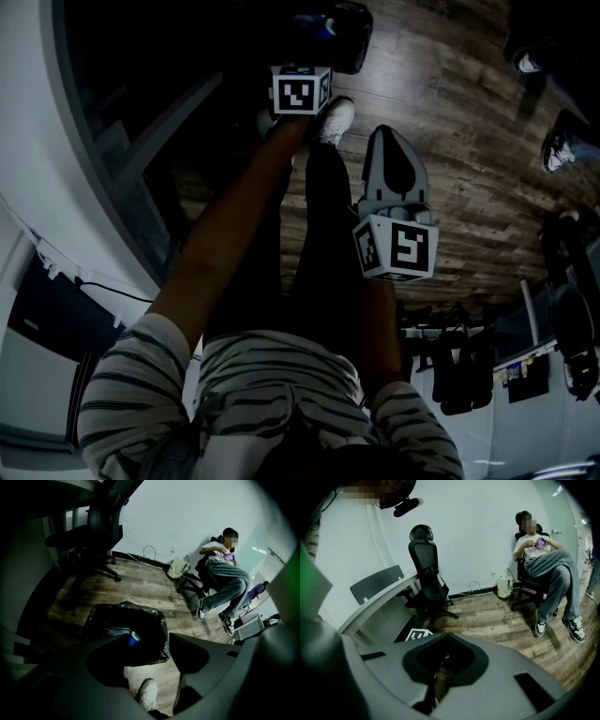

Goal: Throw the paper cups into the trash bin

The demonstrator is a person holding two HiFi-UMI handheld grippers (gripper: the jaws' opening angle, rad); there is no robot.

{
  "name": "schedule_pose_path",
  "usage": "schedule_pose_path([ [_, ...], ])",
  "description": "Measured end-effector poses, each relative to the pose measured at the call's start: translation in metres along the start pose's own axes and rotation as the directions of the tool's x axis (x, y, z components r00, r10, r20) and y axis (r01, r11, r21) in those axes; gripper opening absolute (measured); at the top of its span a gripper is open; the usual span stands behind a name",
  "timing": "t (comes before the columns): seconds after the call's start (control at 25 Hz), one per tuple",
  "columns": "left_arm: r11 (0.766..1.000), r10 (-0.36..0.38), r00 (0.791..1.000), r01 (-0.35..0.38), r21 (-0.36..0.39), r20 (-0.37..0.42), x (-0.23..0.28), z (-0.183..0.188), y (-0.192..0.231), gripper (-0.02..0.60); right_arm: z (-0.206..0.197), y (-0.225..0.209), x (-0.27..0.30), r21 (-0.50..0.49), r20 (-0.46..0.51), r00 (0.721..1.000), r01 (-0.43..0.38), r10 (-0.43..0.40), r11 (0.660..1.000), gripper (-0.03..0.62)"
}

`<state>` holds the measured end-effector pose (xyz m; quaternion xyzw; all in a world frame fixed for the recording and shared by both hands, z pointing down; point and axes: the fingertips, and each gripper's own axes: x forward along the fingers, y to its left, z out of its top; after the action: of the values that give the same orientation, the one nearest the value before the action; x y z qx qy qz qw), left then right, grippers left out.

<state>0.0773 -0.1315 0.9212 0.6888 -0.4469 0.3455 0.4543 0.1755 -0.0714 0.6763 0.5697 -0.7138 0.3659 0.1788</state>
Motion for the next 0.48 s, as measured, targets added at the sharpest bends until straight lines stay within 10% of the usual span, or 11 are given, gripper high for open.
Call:
schedule_pose_path([
  [0.48, 1.0, 0.005, 1.0, -0.005, 0.005, 0.007, -0.0102, 0.0065, 0.0, 0.265, 0.0012, 0.0033, -0.005, 0.0, 0.013, 1.0, 0.007, -0.007, 1.0, 0.011],
])
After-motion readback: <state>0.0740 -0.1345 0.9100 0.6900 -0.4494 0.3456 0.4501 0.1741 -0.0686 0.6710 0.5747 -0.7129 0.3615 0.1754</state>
